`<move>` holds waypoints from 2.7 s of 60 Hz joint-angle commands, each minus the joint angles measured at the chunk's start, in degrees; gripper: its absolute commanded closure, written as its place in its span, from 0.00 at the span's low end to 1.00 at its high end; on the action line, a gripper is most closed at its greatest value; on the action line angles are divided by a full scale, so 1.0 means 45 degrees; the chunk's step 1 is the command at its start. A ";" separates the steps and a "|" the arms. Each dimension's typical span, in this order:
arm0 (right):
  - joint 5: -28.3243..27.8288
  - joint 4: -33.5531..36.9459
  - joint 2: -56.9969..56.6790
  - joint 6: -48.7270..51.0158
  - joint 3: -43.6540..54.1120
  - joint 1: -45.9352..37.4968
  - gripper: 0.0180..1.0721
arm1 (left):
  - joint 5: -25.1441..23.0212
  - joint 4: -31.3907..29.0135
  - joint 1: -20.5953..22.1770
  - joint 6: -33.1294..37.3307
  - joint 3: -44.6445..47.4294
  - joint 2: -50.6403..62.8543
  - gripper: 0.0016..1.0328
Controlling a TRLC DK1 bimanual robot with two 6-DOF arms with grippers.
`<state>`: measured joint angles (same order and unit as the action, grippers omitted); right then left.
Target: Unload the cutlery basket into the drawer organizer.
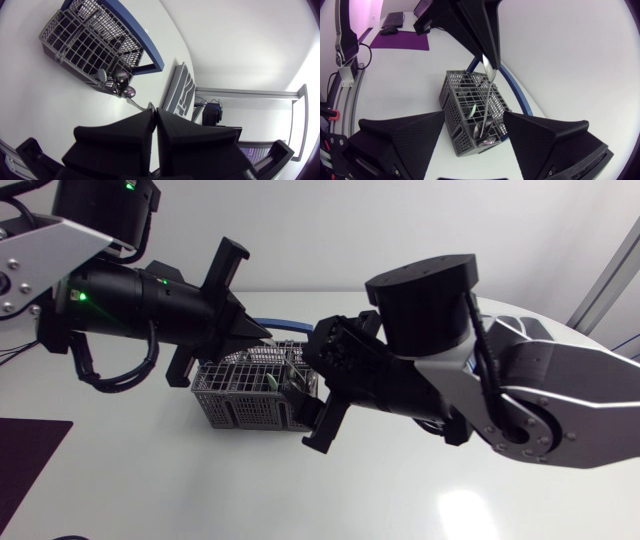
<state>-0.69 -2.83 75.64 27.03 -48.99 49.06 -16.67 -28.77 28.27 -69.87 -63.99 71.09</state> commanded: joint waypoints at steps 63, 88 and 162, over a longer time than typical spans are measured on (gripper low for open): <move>0.1364 -0.1851 0.1708 0.0576 -0.1085 0.0251 0.95 | -0.1921 -0.0031 -0.0990 -0.1310 -0.0156 0.0003 0.95; 0.1012 -0.0992 0.1747 0.0479 -0.1281 0.0133 0.95 | -0.2664 0.2332 -0.1517 -0.2424 -0.0273 -0.0524 0.72; -0.1370 0.1430 0.0223 0.0557 -0.0558 -0.2562 0.95 | -0.1492 -0.0578 -0.2259 0.2225 -0.0703 -0.0602 0.72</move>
<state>-5.48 1.67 78.32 28.64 -52.64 39.51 -24.64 -29.02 17.10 -67.53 -67.02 67.18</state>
